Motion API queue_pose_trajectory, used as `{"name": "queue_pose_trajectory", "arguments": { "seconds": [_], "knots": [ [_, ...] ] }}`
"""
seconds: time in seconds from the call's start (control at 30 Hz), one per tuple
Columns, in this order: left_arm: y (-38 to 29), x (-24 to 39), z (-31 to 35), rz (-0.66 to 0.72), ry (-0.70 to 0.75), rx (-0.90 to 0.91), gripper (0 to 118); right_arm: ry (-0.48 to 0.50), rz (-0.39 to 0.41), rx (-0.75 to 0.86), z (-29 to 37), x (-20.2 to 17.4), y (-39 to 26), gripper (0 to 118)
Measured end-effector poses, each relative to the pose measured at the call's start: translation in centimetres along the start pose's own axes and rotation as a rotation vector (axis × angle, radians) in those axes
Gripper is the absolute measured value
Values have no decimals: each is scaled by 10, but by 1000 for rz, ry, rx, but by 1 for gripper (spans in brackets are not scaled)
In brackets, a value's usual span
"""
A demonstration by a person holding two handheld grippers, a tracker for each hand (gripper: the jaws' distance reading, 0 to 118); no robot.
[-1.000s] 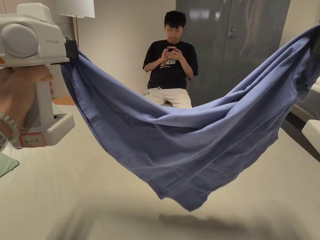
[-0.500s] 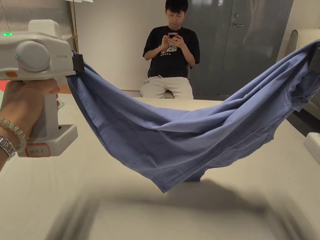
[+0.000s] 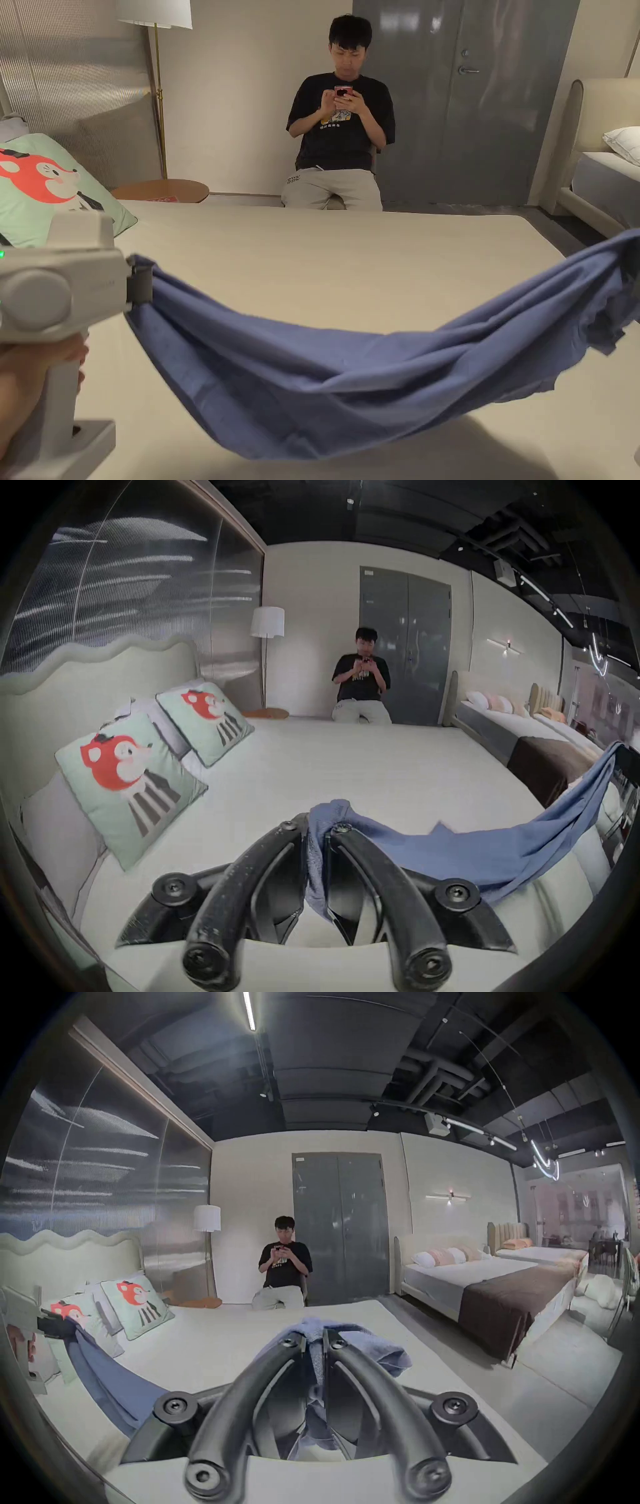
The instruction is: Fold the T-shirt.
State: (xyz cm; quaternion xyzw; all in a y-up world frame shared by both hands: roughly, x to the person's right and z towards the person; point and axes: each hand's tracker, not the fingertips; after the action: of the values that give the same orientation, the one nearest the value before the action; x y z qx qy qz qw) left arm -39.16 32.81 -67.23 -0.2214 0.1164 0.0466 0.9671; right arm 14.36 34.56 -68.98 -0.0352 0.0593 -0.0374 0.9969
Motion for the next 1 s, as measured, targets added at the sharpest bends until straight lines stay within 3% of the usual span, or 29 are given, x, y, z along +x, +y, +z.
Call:
{"name": "queue_pose_trajectory", "arguments": {
  "seconds": [0.1, 0.43, 0.67, 1.0],
  "knots": [
    [-42, -9, 23, 62, -11, -95, 2, 2, -44, -53, 44, 2, -25, 7],
    [-181, -32, 66, 128, 29, -333, 2, -54, -46, -329, 133, 13, -129, 7],
    [-244, -44, 53, 137, 69, -484, 2, -146, -92, -555, 144, 25, -201, 7],
    [-276, -49, 38, 168, 86, -563, 2, -254, -65, -712, 138, 56, -257, 7]
  ]
}}
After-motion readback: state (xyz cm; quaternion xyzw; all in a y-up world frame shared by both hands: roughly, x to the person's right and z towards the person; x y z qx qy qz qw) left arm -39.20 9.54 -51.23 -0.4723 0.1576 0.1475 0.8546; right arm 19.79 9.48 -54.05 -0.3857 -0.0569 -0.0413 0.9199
